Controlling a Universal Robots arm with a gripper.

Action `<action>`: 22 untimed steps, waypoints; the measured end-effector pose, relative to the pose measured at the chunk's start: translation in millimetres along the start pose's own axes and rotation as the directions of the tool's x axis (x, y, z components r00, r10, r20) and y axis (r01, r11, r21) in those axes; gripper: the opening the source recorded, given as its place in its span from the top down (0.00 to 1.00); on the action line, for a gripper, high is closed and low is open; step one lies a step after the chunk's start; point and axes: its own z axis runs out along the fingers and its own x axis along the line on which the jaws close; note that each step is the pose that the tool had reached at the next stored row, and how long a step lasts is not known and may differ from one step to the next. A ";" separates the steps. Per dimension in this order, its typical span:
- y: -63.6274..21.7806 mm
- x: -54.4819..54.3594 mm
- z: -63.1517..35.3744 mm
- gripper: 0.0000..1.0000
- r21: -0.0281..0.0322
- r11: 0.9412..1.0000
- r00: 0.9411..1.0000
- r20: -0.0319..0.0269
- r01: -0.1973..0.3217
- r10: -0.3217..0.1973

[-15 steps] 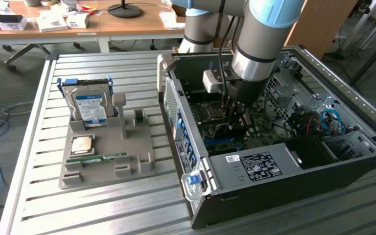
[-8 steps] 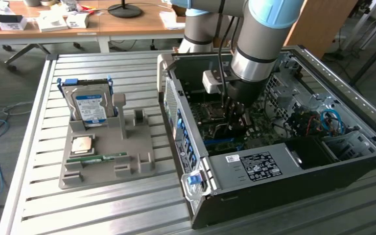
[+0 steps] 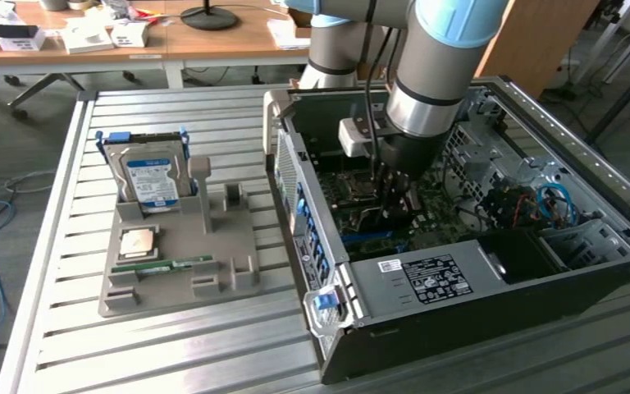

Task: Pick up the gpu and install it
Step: 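Insert the gpu into the slot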

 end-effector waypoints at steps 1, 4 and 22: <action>0.1 0.0 0.0 0.74 0.000 1.000 1.000 0.000 0.000 0.000; 0.5 0.0 0.1 0.74 0.002 1.000 1.000 0.000 0.000 0.000; 0.8 0.0 0.9 0.74 0.003 1.000 1.000 0.000 0.001 -0.001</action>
